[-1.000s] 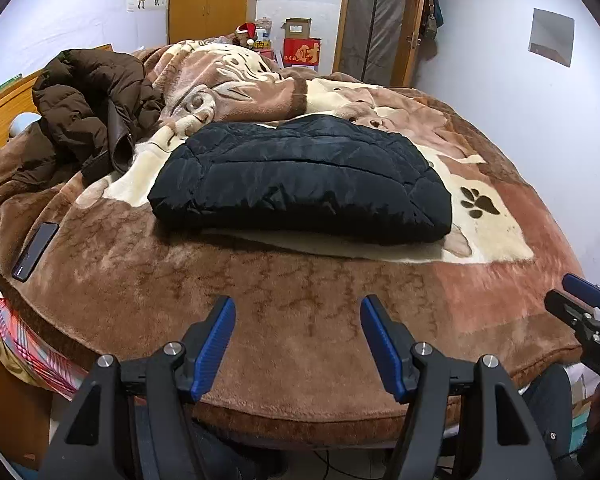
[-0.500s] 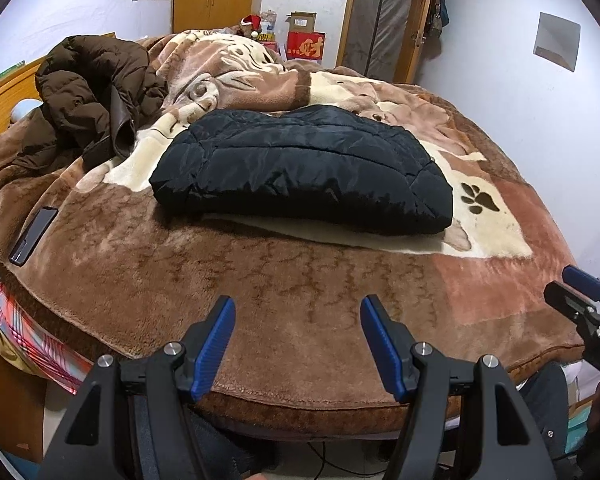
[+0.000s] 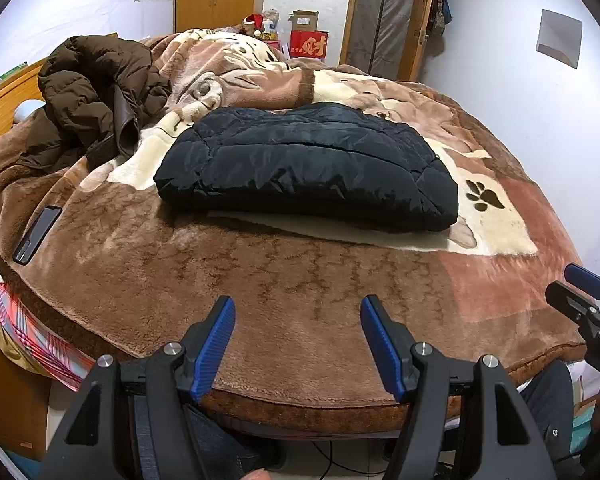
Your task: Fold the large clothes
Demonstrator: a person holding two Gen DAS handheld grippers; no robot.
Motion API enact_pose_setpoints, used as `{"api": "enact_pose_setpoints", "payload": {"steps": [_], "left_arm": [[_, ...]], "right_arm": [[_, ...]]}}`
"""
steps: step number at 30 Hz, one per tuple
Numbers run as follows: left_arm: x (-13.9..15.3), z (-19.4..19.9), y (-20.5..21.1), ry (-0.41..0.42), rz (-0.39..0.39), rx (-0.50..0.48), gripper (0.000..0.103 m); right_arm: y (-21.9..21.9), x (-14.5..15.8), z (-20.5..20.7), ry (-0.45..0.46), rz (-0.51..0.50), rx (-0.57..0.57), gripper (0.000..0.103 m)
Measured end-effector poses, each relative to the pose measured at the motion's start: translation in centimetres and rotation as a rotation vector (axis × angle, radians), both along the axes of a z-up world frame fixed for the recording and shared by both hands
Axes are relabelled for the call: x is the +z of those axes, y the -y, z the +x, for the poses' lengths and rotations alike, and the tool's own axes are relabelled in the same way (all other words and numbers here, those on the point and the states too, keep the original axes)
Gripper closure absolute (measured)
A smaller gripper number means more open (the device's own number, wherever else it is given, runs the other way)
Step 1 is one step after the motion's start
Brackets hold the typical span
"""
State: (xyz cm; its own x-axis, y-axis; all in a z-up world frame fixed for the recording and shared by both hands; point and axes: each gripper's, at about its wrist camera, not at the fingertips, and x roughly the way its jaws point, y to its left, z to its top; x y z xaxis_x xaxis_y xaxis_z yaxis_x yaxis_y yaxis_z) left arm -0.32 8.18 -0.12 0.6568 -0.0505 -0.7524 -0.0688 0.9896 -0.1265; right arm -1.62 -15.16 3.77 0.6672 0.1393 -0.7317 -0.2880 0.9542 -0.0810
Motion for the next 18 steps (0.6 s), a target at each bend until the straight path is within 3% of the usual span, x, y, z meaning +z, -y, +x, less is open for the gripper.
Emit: {"api": "enact_pose_setpoints", "payload": {"steps": [18], "left_arm": [[-0.07, -0.05, 0.38, 0.002, 0.009, 0.000, 0.036]], "right_arm": [[-0.18, -0.22, -0.15, -0.004, 0.002, -0.001, 0.043]]}}
